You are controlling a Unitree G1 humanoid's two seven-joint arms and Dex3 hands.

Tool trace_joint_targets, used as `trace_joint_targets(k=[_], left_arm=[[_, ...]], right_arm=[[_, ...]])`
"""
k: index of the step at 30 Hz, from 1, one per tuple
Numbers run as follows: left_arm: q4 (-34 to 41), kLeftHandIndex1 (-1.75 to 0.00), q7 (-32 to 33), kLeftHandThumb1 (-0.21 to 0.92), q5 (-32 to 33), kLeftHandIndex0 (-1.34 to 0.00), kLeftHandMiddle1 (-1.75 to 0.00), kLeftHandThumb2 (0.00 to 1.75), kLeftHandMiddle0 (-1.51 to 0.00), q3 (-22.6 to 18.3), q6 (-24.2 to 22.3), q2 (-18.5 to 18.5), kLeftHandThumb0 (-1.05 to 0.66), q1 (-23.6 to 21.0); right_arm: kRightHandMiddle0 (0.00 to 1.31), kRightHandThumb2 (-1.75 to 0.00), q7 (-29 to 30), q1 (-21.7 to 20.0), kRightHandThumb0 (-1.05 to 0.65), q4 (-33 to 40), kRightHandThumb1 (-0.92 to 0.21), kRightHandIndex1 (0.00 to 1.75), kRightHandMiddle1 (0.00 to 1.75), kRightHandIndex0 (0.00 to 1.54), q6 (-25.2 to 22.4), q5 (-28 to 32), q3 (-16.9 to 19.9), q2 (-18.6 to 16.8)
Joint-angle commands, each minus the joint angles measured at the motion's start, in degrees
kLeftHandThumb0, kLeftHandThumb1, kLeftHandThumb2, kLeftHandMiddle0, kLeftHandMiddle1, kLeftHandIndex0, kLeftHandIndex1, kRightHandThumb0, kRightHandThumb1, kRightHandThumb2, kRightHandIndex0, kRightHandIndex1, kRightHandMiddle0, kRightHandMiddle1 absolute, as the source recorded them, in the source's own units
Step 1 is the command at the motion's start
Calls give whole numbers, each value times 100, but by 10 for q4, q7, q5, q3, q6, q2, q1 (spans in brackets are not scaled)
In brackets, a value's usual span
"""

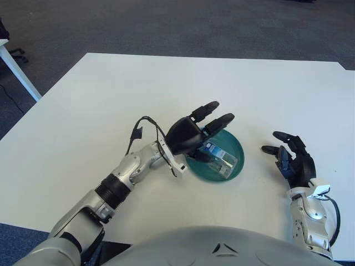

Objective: Put the bottle into the plate.

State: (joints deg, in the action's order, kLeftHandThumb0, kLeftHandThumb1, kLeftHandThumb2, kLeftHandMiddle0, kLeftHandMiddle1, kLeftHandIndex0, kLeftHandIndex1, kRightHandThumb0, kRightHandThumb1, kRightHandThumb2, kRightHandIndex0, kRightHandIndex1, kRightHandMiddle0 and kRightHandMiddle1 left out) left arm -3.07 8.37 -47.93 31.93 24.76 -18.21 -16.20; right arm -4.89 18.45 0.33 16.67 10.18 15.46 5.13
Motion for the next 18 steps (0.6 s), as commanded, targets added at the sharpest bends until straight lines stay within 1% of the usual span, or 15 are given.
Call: trace_joint_targets(k=[1, 2, 3, 4, 5, 7, 8, 9, 10, 12, 13, 14, 15, 17, 18], left_arm=[[4, -18, -36, 92, 72, -15, -1, 104, -23, -33, -45, 34, -104, 19], [3, -33, -41, 92, 82, -16, -1, 100, -30, -37, -50, 39, -102, 20], [-25, -43, -29, 92, 93, -16, -1, 97, -35, -42, -52, 53, -100, 17], [-42, -49, -17, 92, 103, -18, -2, 94, -40, -49, -56, 67, -99, 17], [-54, -61, -9, 92, 111, -24, -5, 88, -51, -54, -59, 76, -95, 17], [-55, -73, 12, 92, 132, -31, -9, 81, -63, -69, -68, 103, -90, 29], [-57, -79, 31, 92, 148, -36, -12, 75, -70, -80, -69, 124, -87, 37], [-60, -87, 45, 92, 159, -41, -21, 68, -74, -88, -68, 138, -80, 43], [-67, -90, 59, 92, 179, -43, -27, 65, -74, -100, -66, 158, -78, 48], [-77, -107, 73, 92, 207, -48, -65, 56, -70, -114, -64, 184, -68, 53], [-80, -116, 76, 92, 215, -47, -75, 51, -70, -118, -64, 191, -62, 55], [-81, -130, 77, 92, 228, -44, -90, 45, -69, -124, -68, 202, -53, 59], [-82, -138, 77, 92, 238, -43, -103, 40, -70, -128, -71, 209, -47, 61], [-81, -145, 73, 91, 263, -43, -116, 39, -72, -140, -83, 226, -42, 68], [-80, -150, 70, 90, 275, -41, -122, 39, -71, -146, -88, 233, -40, 71]], right_arm=[[29, -57, -3, -9, -52, -6, -90, 91, 100, 57, -3, 6, 6, 5], [29, -57, -3, -9, -52, -6, -90, 91, 100, 57, -4, 6, 6, 5], [29, -57, -3, -9, -52, -7, -90, 91, 100, 57, -4, 6, 6, 5], [29, -57, -3, -10, -52, -7, -90, 91, 100, 57, -4, 6, 6, 5], [29, -57, -4, -10, -52, -7, -90, 91, 100, 57, -4, 6, 7, 5], [29, -59, -26, -25, -51, -49, -90, 91, 98, 57, 13, 22, 3, 0], [29, -63, -35, -33, -48, -71, -87, 90, 96, 57, 17, 28, 2, -1], [29, -67, -41, -39, -47, -86, -87, 90, 95, 58, 20, 31, 2, -2], [29, -68, -41, -42, -46, -95, -86, 90, 94, 58, 21, 30, 2, -2], [29, -70, -41, -46, -46, -105, -86, 90, 95, 59, 24, 28, 3, 0], [29, -71, -41, -47, -47, -108, -86, 90, 95, 59, 25, 26, 3, 0], [29, -71, -39, -46, -47, -104, -87, 90, 95, 59, 21, 25, 3, 0], [28, -70, -38, -45, -48, -101, -87, 91, 95, 59, 19, 25, 2, 0], [28, -69, -38, -44, -49, -97, -88, 91, 96, 59, 14, 26, 2, 0], [28, -68, -39, -44, -49, -97, -88, 91, 96, 59, 12, 27, 2, 0]])
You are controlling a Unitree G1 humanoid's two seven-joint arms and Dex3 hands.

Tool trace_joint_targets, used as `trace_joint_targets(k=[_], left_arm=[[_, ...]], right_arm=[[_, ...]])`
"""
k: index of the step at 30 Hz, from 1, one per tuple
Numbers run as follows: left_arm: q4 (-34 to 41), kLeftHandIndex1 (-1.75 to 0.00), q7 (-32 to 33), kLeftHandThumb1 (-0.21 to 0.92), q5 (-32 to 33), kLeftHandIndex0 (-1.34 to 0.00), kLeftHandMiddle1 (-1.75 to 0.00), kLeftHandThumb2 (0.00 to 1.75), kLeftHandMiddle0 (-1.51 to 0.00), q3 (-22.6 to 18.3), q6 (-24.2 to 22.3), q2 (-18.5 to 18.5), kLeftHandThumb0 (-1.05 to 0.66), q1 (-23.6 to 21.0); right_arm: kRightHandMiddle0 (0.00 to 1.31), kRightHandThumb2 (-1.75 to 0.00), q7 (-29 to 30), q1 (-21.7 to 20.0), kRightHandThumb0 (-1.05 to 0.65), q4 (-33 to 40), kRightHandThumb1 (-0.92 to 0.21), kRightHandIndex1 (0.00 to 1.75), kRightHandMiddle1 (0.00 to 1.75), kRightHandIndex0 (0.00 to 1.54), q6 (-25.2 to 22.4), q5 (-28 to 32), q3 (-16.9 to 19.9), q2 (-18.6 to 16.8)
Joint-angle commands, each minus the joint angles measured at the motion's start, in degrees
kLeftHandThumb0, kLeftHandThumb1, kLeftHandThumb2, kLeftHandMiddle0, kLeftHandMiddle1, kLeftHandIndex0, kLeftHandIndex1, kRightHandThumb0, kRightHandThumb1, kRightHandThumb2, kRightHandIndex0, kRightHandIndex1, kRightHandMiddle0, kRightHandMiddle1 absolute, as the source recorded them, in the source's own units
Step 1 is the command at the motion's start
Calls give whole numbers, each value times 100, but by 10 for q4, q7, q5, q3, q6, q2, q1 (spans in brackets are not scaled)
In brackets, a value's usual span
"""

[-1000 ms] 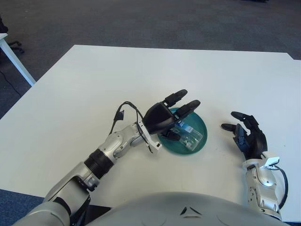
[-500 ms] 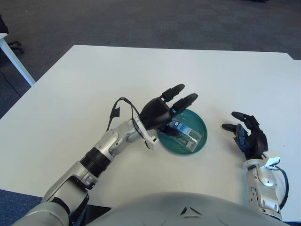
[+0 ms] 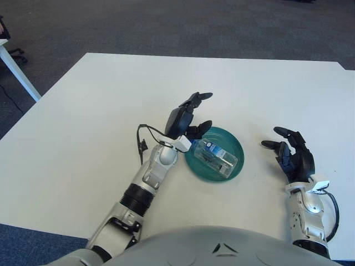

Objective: Put the bottle into the plate.

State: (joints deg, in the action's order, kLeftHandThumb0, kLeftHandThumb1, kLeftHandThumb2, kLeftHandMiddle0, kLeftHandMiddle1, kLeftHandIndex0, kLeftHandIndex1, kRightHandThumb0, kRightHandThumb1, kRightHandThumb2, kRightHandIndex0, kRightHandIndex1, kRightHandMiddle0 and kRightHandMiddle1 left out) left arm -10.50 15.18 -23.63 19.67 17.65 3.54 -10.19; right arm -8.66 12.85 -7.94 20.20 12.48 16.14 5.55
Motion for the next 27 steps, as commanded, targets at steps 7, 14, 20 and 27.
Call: trace_joint_targets(k=[7, 14, 20, 27], left_arm=[[2, -154, -6, 82, 80, -44, -123, 48, -76, -42, -35, 36, -38, 51], [14, -152, 2, 83, 97, -46, -101, 46, -78, -41, -42, 46, -37, 95], [11, -148, 22, 90, 99, -46, -89, 32, -73, -44, -53, 58, -37, 104], [4, -147, 39, 92, 104, -47, -80, 28, -71, -41, -52, 63, -37, 111]], right_arm=[[29, -66, 2, 12, -49, -7, -88, 91, 96, 60, -35, 5, -6, -9], [29, -65, 15, 10, -49, 2, -88, 91, 98, 59, -40, -5, -14, -17], [27, -62, 13, -14, -50, -28, -90, 91, 99, 58, -29, -6, -20, -16], [25, -57, 19, -37, -50, -60, -91, 92, 101, 56, -12, -16, -23, -13]])
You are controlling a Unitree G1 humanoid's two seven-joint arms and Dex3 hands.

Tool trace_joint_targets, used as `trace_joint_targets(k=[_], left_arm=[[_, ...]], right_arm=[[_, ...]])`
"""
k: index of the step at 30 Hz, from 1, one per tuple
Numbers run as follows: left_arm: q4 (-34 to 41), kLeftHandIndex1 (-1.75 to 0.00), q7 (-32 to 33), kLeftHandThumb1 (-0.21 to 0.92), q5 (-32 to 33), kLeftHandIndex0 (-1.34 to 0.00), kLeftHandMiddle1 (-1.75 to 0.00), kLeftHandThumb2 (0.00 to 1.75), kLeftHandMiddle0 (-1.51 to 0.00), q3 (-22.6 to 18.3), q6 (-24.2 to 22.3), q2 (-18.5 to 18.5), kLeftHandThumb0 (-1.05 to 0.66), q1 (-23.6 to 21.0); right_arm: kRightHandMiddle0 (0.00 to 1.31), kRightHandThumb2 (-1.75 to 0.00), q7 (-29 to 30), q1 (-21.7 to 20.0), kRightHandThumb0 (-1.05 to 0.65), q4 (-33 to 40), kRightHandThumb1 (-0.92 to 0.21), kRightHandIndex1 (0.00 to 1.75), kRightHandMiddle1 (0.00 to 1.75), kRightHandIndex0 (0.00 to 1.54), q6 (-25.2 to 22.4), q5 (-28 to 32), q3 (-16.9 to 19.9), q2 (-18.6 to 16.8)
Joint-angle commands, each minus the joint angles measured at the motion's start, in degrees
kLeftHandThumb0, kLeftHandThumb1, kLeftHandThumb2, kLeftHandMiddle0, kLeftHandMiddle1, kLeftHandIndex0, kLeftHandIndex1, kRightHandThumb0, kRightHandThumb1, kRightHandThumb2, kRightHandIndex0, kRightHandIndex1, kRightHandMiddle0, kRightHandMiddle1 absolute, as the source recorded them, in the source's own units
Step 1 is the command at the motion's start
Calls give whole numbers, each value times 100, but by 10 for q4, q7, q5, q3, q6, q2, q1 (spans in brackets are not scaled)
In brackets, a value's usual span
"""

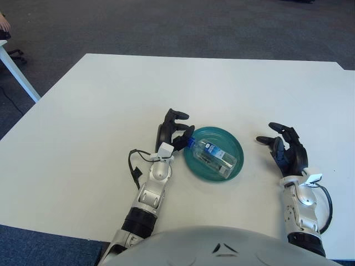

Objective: Put the bottle into the plate.

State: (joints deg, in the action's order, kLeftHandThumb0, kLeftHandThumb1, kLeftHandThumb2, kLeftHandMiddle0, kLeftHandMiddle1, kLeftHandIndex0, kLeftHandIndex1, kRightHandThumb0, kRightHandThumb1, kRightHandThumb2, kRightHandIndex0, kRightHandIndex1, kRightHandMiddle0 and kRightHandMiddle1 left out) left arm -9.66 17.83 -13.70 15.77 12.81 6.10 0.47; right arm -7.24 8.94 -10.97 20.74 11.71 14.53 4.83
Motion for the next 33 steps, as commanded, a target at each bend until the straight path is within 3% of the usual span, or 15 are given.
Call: trace_joint_targets(k=[1, 13, 23, 33], left_arm=[[-5, -147, 15, 92, 5, -46, -79, 28, -72, -2, -3, 38, -37, 5], [-39, -146, 25, 92, 13, -47, -72, 27, -75, 3, 21, 21, -36, 46], [-111, -154, -8, 92, 30, -39, -74, 34, -76, -16, 4, 1, -36, 25], [-149, -161, -12, 92, 59, -33, -71, 40, -74, -49, 10, 20, -35, 9]], right_arm=[[25, -56, 6, 1, -49, -31, -91, 92, 101, 56, -17, -10, -7, -6], [25, -59, 32, -8, -46, -22, -90, 92, 99, 56, -55, -26, -14, -5], [26, -61, 29, 3, -44, -6, -90, 90, 99, 57, -76, -21, -14, 2], [27, -62, 15, 14, -43, 7, -88, 88, 99, 57, -81, -16, -15, 7]])
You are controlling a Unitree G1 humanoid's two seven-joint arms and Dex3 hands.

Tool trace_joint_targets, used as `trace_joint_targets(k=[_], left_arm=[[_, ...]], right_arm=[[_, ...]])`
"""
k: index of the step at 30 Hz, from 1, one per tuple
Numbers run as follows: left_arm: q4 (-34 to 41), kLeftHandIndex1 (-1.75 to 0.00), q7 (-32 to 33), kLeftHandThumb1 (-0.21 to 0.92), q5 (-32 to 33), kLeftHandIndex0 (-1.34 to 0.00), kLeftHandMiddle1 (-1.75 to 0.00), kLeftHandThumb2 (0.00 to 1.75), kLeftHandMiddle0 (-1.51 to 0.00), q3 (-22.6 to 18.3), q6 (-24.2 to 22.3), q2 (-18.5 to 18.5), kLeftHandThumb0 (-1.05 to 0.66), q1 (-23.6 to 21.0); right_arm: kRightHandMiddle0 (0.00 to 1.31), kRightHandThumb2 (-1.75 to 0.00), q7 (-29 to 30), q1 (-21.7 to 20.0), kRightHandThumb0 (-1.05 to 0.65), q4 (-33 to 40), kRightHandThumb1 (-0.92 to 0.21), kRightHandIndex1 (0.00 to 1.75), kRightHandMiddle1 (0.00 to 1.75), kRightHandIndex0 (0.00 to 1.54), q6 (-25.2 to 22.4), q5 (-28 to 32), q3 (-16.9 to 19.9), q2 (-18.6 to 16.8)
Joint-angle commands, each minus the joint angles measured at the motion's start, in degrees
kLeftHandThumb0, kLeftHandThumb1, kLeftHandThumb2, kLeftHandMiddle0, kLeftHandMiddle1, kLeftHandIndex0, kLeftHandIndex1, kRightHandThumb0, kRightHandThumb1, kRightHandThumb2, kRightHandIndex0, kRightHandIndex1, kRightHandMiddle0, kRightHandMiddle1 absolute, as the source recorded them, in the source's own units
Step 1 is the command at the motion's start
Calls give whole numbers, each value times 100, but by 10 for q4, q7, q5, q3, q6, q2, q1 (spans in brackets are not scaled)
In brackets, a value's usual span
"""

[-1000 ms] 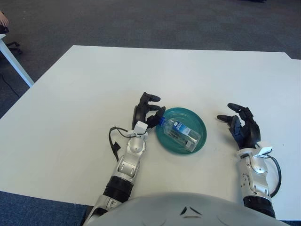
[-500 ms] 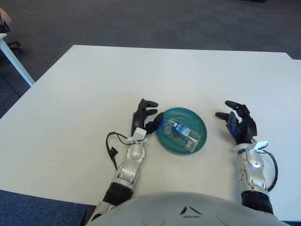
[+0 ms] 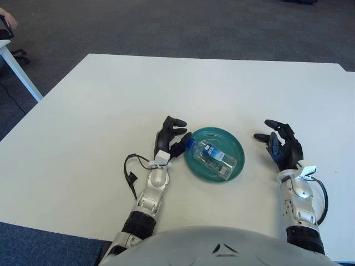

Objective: Put the bottle into the plate.

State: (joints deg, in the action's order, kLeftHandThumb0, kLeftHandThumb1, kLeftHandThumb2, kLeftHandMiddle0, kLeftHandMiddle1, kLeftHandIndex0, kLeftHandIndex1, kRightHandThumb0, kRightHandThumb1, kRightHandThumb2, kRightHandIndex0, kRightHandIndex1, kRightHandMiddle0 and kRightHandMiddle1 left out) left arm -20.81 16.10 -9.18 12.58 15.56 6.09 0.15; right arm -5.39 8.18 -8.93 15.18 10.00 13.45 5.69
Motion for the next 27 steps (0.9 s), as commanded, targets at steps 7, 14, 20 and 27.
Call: trace_joint_targets(k=[7, 14, 20, 27], left_arm=[[-48, -162, 23, 92, 13, -32, -71, 41, -75, -24, -35, 29, -35, 2], [-32, -163, 14, 92, 15, -30, -72, 42, -74, -25, -99, 22, -35, -3], [-33, -163, -25, 92, 22, -30, -72, 42, -74, -31, -152, -4, -35, -26], [-25, -168, -54, 92, 13, -25, -71, 46, -73, -26, -179, -14, -35, -29]], right_arm=[[28, -65, -8, 26, -43, -5, -88, 88, 100, 56, -37, 2, -1, 4], [28, -69, -14, 28, -41, -2, -86, 89, 99, 56, -49, 8, 5, 11], [27, -70, -23, 32, -42, 0, -86, 89, 98, 56, -53, 10, 6, 14], [28, -71, -27, 37, -42, -2, -86, 87, 98, 57, -47, 5, 6, 16]])
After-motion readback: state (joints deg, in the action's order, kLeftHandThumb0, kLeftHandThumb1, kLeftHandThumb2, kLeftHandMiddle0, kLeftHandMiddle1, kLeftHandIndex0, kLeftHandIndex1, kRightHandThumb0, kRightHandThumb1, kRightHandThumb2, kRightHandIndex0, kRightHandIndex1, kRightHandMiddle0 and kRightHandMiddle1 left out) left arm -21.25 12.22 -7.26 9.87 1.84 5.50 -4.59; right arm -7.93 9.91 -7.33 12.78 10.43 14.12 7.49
